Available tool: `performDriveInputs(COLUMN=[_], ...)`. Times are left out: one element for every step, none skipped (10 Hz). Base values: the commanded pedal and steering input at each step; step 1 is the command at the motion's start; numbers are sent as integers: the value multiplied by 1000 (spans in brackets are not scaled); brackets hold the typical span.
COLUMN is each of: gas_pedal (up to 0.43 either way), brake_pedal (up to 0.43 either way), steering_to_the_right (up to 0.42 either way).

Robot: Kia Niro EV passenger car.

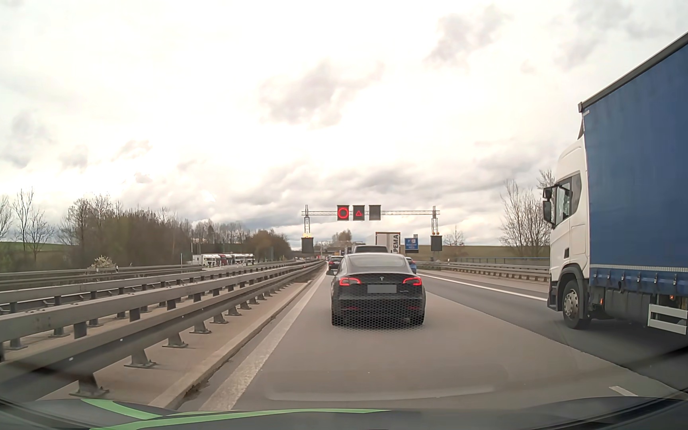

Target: Follow the waypoints while adhering to traffic rules and regulations

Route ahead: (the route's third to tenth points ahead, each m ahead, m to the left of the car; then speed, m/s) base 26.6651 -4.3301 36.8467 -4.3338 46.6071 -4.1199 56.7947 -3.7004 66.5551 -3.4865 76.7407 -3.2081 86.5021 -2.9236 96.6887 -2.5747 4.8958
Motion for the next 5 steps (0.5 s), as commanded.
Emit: performDriveInputs(gas_pedal=[130,130,118,118,118], brake_pedal=[0,0,0,0,0], steering_to_the_right=[-3,-3,-2,-2,-1])
